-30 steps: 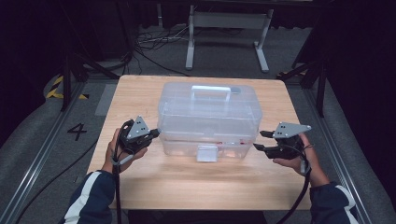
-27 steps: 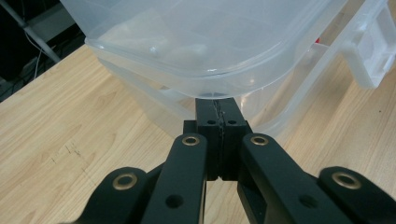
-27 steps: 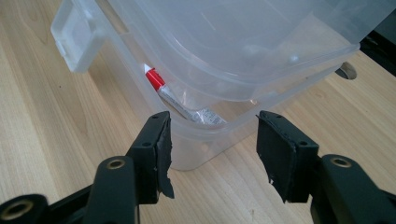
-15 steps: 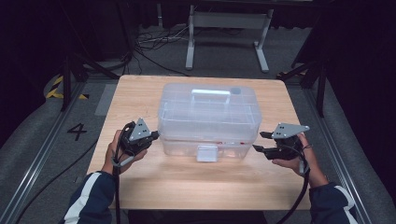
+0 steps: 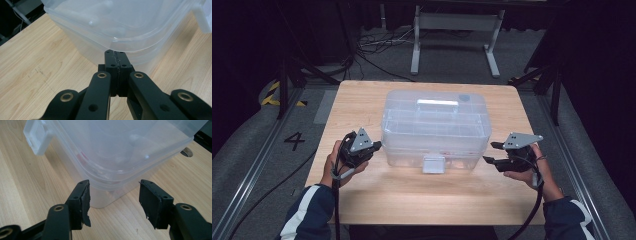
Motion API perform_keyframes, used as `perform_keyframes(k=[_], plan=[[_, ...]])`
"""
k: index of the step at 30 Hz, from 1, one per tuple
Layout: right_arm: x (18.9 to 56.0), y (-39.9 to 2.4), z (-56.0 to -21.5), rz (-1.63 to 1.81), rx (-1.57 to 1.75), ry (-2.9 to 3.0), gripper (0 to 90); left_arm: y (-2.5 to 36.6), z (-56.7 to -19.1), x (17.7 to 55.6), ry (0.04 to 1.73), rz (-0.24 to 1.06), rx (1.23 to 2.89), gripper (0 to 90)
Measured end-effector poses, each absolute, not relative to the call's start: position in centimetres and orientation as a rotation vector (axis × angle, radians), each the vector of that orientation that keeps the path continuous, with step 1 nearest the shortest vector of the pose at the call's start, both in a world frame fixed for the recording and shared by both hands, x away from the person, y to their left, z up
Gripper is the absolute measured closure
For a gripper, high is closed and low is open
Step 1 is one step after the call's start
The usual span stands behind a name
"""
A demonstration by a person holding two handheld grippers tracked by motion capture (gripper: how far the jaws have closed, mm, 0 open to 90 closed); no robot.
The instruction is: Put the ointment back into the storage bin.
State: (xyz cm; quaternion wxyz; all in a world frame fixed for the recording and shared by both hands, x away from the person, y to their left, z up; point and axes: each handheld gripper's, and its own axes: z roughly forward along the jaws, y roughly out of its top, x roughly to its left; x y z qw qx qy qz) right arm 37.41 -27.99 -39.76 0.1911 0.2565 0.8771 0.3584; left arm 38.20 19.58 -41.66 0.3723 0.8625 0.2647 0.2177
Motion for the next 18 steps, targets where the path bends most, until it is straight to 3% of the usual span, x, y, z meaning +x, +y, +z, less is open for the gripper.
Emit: perform_keyframes(k=[10, 18], plan=[[37.46, -27.90, -39.87, 1.004, 0.717, 2.458, 42.7, 19.70, -41.88, 38.08, 0.673, 0.560, 2.222, 89.5], [37.55, -27.92, -39.95, 0.996, 0.719, 2.444, 41.9, 20.07, -41.99, 37.95, 0.670, 0.546, 2.225, 83.6]])
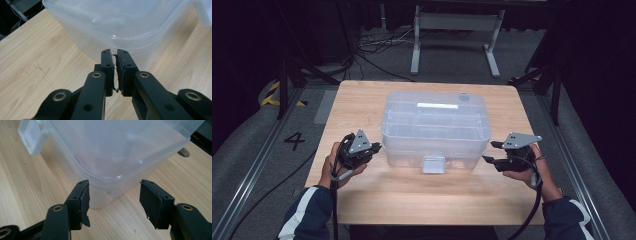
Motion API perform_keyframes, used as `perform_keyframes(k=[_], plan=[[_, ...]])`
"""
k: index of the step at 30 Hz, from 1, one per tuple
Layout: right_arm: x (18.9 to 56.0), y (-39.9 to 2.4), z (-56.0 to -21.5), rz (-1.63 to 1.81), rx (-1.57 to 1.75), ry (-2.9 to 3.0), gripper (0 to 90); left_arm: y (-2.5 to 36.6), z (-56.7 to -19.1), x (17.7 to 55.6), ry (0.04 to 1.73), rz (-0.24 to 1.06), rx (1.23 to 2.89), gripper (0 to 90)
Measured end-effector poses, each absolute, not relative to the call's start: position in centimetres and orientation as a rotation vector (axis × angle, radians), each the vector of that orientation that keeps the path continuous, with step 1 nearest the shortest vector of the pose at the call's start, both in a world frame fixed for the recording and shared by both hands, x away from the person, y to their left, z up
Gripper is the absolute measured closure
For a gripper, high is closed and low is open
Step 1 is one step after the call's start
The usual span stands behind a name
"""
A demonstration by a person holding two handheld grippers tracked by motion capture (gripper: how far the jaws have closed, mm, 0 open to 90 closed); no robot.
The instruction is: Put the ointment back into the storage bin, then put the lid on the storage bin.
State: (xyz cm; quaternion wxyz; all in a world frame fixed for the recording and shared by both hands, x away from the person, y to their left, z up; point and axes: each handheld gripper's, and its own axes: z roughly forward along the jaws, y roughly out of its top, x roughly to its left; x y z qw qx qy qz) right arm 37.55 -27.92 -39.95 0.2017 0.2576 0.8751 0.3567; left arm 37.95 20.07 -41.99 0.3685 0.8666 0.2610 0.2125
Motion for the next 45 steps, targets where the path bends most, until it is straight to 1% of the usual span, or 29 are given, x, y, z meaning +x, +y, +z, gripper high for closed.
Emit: perform_keyframes(k=[14, 18, 27, 33, 35, 37, 39, 42, 45], plan=[[36.9, -28.5, -39.6, 0.935, 0.703, 2.420, 40.3, 20.9, -42.4, 36.4, 0.650, 0.544, 2.275, 67.1], [36.6, -28.9, -39.7, 0.922, 0.708, 2.417, 39.9, 21.4, -42.7, 35.9, 0.628, 0.549, 2.327, 65.0], [36.2, -29.3, -40.0, 0.904, 0.713, 2.419, 39.5, 22.3, -43.9, 34.9, 0.637, 0.527, 2.371, 60.3], [36.1, -29.5, -40.0, 0.879, 0.708, 2.419, 39.1, 24.0, -44.9, 34.5, 0.682, 0.514, 2.389, 50.2], [35.9, -29.6, -40.1, 0.871, 0.706, 2.423, 38.9, 24.5, -45.1, 34.3, 0.706, 0.516, 2.386, 43.8], [35.6, -29.9, -40.3, 0.858, 0.712, 2.420, 38.8, 24.9, -45.3, 34.0, 0.718, 0.517, 2.386, 40.3], [35.4, -30.3, -40.5, 0.852, 0.722, 2.420, 38.8, 25.2, -45.5, 33.8, 0.734, 0.517, 2.394, 34.9], [34.9, -31.0, -41.2, 0.834, 0.733, 2.426, 38.5, 25.6, -45.6, 33.4, 0.740, 0.514, 2.397, 30.1], [34.7, -31.5, -41.7, 0.816, 0.750, 2.424, 38.3, 25.9, -46.0, 33.2, 0.749, 0.516, 2.410, 28.5]])
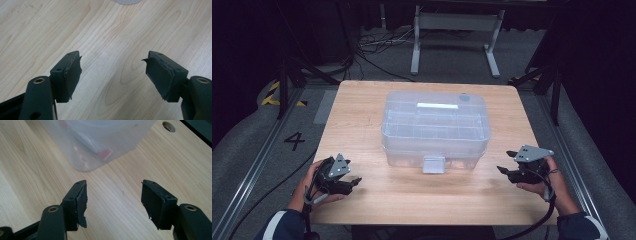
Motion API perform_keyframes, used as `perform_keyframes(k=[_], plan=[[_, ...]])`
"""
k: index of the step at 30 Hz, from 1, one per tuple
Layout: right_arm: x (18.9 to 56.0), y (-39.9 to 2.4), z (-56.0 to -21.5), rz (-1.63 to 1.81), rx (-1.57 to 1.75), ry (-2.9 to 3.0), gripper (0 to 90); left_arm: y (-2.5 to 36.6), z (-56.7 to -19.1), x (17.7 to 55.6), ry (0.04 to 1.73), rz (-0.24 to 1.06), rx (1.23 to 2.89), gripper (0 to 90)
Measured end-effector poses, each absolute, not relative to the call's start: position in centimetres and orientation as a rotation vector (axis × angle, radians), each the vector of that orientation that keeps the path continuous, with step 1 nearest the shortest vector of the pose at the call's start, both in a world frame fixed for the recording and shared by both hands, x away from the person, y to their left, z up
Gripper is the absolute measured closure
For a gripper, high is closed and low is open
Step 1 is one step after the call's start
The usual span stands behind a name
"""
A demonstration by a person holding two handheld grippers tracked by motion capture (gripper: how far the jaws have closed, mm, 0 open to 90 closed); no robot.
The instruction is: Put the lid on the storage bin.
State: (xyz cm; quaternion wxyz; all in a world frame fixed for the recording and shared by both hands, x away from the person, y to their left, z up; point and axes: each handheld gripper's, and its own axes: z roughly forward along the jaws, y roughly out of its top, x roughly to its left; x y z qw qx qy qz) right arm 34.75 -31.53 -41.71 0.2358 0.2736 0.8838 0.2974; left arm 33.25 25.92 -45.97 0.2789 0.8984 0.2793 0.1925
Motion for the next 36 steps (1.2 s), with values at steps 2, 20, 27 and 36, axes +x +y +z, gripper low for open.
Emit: perform_keyframes(k=[2, 20, 27, 36], plan=[[34.6, -31.9, -42.0, 0.808, 0.759, 2.419, 37.9, 26.1, -46.2, 33.1, 0.754, 0.527, 2.421, 26.5], [33.5, -34.9, -45.3, 0.801, 0.877, 2.412, 35.6, 29.5, -48.2, 32.2, 0.853, 0.475, 2.387, 21.5], [33.0, -36.3, -46.7, 0.876, 0.966, 2.393, 33.7, 30.7, -48.7, 31.6, 0.891, 0.429, 2.325, 19.8], [32.2, -37.7, -48.4, 0.936, 1.080, 2.359, 30.9, 31.6, -49.4, 31.3, 0.947, 0.372, 2.246, 17.2]])
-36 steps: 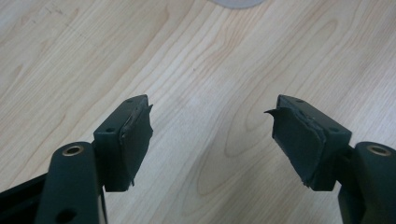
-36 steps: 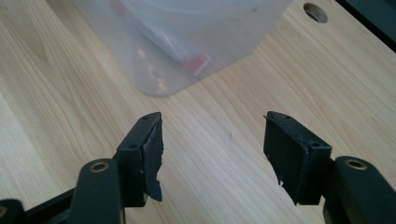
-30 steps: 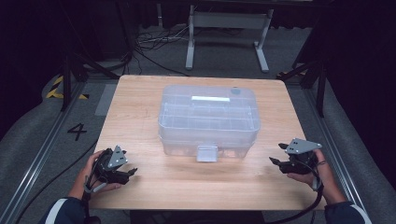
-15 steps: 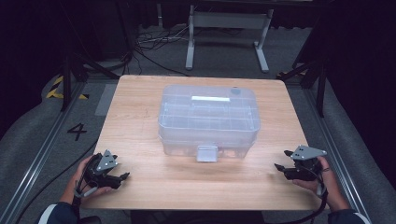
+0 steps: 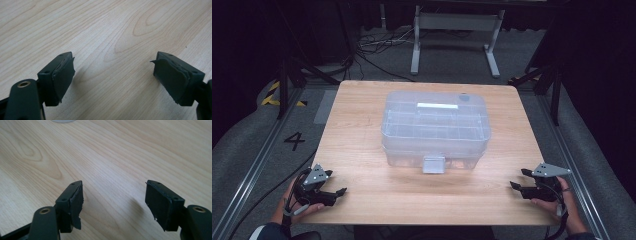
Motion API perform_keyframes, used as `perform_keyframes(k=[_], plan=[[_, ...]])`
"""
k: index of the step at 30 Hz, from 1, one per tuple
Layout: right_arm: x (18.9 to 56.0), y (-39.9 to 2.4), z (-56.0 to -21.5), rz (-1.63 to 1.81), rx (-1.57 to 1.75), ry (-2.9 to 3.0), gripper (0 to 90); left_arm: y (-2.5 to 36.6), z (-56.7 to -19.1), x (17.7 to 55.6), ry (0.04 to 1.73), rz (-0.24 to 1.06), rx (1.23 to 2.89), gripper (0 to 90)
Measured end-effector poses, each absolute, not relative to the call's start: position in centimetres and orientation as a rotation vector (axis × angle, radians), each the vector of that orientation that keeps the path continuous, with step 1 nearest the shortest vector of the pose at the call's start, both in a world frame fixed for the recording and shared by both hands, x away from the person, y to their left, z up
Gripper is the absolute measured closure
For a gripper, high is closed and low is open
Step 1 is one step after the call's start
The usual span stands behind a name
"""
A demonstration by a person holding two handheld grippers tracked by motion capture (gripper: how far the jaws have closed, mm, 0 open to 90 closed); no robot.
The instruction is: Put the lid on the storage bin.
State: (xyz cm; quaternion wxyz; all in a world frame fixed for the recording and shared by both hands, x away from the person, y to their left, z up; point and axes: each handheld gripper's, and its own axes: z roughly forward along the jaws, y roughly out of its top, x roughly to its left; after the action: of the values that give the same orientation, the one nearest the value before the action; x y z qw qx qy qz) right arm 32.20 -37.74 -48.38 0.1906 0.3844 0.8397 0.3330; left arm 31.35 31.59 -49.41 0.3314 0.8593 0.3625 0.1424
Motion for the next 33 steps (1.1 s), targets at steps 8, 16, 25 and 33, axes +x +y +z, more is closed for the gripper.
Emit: perform_keyframes(k=[8, 16, 25, 33], plan=[[31.80, -38.81, -49.33, 1.010, 1.186, 2.307, 26.0, 31.80, -49.68, 31.25, 0.997, 0.350, 2.206, 15.7], [31.82, -38.80, -49.34, 1.010, 1.189, 2.307, 25.8, 31.76, -49.69, 31.20, 1.004, 0.345, 2.204, 15.6], [32.00, -38.64, -49.35, 1.006, 1.194, 2.302, 24.9, 31.67, -49.71, 31.08, 1.025, 0.348, 2.196, 15.2], [32.01, -38.63, -49.35, 1.005, 1.194, 2.302, 24.8, 31.66, -49.68, 31.09, 1.026, 0.345, 2.200, 14.9]])
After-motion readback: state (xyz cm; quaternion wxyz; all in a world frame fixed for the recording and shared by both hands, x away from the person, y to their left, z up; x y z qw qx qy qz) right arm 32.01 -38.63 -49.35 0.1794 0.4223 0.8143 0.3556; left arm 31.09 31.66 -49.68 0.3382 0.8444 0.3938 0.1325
